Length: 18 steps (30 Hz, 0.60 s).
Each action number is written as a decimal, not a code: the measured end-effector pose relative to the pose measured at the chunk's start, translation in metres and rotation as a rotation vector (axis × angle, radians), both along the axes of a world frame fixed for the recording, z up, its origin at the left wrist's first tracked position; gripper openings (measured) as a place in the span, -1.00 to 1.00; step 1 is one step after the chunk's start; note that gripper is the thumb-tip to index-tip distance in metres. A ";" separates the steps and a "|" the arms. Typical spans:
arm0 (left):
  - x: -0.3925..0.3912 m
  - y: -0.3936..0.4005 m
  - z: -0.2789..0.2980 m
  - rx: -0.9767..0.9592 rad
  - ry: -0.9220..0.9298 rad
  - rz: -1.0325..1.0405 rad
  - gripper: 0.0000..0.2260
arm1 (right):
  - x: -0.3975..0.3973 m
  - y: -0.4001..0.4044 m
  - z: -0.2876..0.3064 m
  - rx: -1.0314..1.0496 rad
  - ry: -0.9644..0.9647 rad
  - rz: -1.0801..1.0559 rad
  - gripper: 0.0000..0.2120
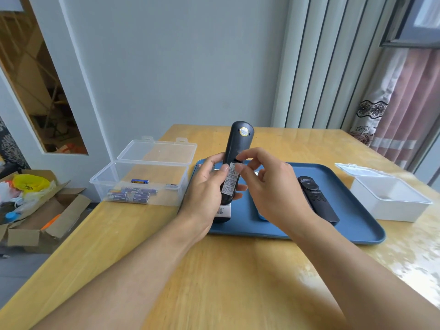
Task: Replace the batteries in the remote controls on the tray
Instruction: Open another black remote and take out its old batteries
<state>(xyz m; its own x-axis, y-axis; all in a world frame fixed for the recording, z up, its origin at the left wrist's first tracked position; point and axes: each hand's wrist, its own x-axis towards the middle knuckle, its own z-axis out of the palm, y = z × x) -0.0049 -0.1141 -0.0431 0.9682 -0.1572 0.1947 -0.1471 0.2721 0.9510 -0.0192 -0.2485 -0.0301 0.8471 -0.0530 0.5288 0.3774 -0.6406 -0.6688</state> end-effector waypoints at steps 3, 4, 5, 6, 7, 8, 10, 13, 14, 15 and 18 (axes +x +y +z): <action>-0.001 -0.001 0.000 0.031 -0.002 -0.010 -0.75 | -0.001 -0.001 0.003 0.015 0.030 0.027 -0.94; -0.002 -0.002 0.000 0.037 -0.001 -0.013 -0.75 | -0.001 -0.002 0.003 0.019 0.035 0.030 -0.90; -0.002 -0.002 0.000 0.040 -0.001 -0.013 -0.75 | 0.000 -0.003 0.003 0.022 0.040 0.030 -0.85; -0.002 -0.002 0.000 0.041 -0.002 -0.013 -0.76 | 0.000 -0.003 0.003 0.026 0.048 0.033 -0.82; -0.002 -0.002 -0.001 0.041 -0.004 -0.013 -0.76 | 0.000 -0.003 0.003 0.032 0.060 0.038 -0.79; -0.002 -0.003 -0.001 0.040 -0.004 -0.012 -0.76 | 0.001 -0.003 0.003 0.039 0.073 0.041 -0.78; -0.001 -0.003 -0.002 0.034 0.003 -0.012 -0.76 | 0.001 -0.003 0.002 0.041 0.088 0.035 -0.79; 0.000 -0.003 -0.002 0.035 0.016 -0.009 -0.75 | 0.001 -0.002 0.003 0.052 0.102 0.036 -0.79; 0.000 -0.003 -0.003 0.036 0.020 -0.008 -0.75 | 0.000 -0.003 0.004 0.059 0.104 0.039 -0.80; 0.001 -0.002 -0.003 0.041 0.023 -0.007 -0.75 | 0.000 -0.003 0.004 0.064 0.107 0.042 -0.81; 0.003 -0.001 -0.005 0.048 0.048 -0.003 -0.74 | -0.002 -0.002 0.007 0.132 0.141 0.085 -0.83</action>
